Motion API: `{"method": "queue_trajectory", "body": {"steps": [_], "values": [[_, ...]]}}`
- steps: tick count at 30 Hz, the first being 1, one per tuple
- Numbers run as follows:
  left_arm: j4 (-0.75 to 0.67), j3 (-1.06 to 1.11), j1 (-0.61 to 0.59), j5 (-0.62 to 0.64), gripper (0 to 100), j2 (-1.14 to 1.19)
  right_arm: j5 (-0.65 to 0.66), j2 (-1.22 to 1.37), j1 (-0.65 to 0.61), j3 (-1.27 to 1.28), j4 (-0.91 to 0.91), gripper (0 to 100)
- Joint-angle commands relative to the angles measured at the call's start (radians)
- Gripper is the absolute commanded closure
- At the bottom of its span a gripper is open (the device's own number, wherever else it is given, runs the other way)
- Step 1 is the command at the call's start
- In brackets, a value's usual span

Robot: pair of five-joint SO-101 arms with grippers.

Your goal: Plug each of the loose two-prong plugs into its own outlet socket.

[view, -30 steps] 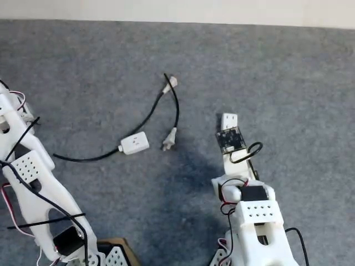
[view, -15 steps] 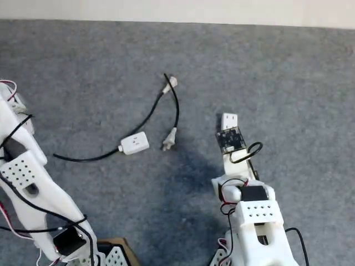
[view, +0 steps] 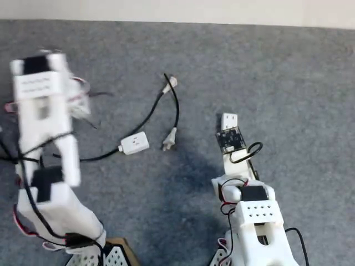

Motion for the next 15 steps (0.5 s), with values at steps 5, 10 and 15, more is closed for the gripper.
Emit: {"method": "queue_trajectory", "body": {"steps": [5,10,15], "values": [[-0.049,0.186,0.183,0.009,73,-0.163,0.012,-0.001,0.008,-0.005,-0.018,70.6],[-0.104,0.200,0.101,0.003,73,-0.171,0.012,-0.001,0.008,-0.005,-0.018,70.6],[-0.118,0.260,0.131,-0.077,73,-0.173,0.012,-0.001,0.008,-0.005,-0.018,70.6]]}}
